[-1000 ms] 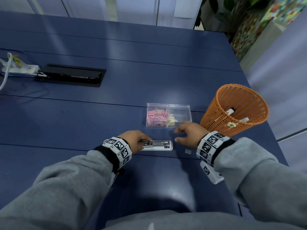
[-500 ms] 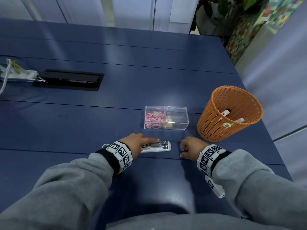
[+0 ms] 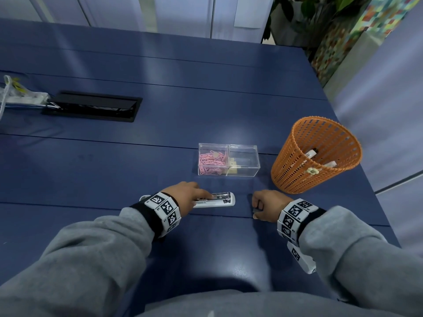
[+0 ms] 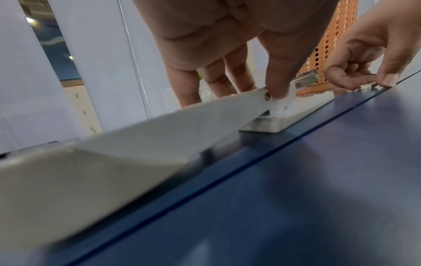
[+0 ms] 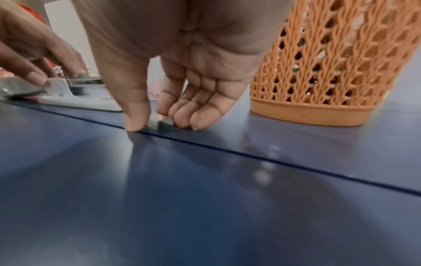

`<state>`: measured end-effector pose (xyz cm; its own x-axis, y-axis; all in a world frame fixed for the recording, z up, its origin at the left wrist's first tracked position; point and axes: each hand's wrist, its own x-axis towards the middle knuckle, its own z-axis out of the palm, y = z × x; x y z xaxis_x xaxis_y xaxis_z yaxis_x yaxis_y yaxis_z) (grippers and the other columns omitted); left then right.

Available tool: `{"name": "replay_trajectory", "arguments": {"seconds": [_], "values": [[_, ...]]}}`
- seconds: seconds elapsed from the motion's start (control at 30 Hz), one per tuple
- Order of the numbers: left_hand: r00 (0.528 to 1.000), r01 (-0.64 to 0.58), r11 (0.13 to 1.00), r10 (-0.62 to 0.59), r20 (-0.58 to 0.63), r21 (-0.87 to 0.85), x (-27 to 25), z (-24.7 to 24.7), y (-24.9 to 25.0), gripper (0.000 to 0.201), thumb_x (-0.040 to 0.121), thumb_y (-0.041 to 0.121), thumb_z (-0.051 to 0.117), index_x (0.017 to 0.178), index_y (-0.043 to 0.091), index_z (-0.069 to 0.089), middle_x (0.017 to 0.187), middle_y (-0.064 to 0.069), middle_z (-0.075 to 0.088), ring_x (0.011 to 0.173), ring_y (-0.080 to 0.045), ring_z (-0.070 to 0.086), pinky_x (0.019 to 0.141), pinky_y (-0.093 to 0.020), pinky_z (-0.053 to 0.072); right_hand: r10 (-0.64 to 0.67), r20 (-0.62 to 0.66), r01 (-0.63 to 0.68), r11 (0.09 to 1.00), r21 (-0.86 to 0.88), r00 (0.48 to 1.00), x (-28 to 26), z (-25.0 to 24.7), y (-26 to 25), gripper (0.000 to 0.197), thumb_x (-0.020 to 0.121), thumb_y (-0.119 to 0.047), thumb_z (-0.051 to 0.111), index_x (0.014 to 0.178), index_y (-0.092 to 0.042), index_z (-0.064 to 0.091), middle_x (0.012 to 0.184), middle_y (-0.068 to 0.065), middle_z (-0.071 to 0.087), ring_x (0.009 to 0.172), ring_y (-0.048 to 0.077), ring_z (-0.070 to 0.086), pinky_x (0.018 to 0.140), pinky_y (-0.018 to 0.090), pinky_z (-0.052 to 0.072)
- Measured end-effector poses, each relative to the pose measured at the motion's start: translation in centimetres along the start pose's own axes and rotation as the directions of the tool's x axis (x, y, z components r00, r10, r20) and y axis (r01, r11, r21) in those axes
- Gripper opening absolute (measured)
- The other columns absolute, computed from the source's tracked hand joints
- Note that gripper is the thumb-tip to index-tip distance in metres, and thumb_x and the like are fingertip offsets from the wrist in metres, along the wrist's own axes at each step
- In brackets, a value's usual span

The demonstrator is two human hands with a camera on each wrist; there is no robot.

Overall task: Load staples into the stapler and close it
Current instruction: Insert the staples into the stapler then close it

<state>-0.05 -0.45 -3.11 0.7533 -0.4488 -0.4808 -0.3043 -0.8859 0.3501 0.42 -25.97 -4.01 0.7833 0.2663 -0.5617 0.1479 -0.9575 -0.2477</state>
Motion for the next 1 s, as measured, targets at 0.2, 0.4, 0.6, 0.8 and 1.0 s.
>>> {"name": "replay_trajectory", "arguments": {"seconds": [0.2,0.4,0.6,0.8,1.0], "values": [[1.0,0.007,0.999,-0.008,-0.019,-0.046,-0.3,0.0,-0.1,0.054,0.091,0.008,0.042,0.134,0.04,0.039,0.132,-0.003,0.051,0.121,-0.025,0.046,0.104,-0.039,0.041,0.001,-0.015,-0.001,1.0,0.03,1.0,-0.1,0.1,-0.1,0.02,0.076,-0.021,0.065,0.071,-0.029,0.047,0.084,-0.003,0.058,0.08,0.018,0.057,0.076,0.031,0.051],[0.995,0.055,0.987,-0.068,-0.077,-0.153,-0.4,-0.1,-0.2,0.057,0.088,0.009,0.052,0.138,0.03,0.034,0.134,0.001,0.055,0.118,-0.022,0.054,0.103,-0.035,0.042,-0.11,-0.233,0.16,0.965,0.206,0.966,0.1,-2.3,-3.1,0.016,0.075,-0.018,0.066,0.069,-0.027,0.054,0.074,-0.008,0.058,0.075,0.014,0.058,0.075,0.026,0.048],[0.996,0.072,0.993,-0.076,-0.046,-0.096,0.0,-0.3,-0.7,0.052,0.088,0.018,0.055,0.136,0.027,0.04,0.137,-0.004,0.05,0.124,-0.022,0.048,0.106,-0.034,0.038,-0.262,-0.213,0.275,0.961,0.035,0.941,1.3,-2.6,-6.7,0.019,0.082,-0.019,0.059,0.099,-0.014,0.064,0.101,0.005,0.067,0.091,0.021,0.062,0.084,0.032,0.05],[0.99,0.125,0.991,-0.127,-0.06,-0.044,-0.9,-0.5,-1.9,0.048,0.084,0.024,0.062,0.13,0.026,0.049,0.129,-0.002,0.052,0.119,-0.021,0.051,0.1,-0.033,0.041,-0.272,-0.175,0.264,0.962,-0.065,0.946,1.3,-1.9,-7.0,0.025,0.087,-0.022,0.054,0.109,-0.016,0.062,0.114,0.004,0.065,0.107,0.021,0.057,0.089,0.032,0.046],[0.987,0.14,0.989,-0.142,-0.069,-0.041,-1.0,-0.5,-2.3,0.043,0.083,0.023,0.065,0.124,0.027,0.054,0.126,0.0,0.056,0.116,-0.021,0.052,0.098,-0.033,0.043,-0.276,-0.151,0.271,0.961,-0.056,0.949,1.6,-2.0,-6.9,0.025,0.086,-0.02,0.057,0.11,-0.015,0.064,0.115,0.004,0.064,0.108,0.02,0.056,0.09,0.029,0.044]]}}
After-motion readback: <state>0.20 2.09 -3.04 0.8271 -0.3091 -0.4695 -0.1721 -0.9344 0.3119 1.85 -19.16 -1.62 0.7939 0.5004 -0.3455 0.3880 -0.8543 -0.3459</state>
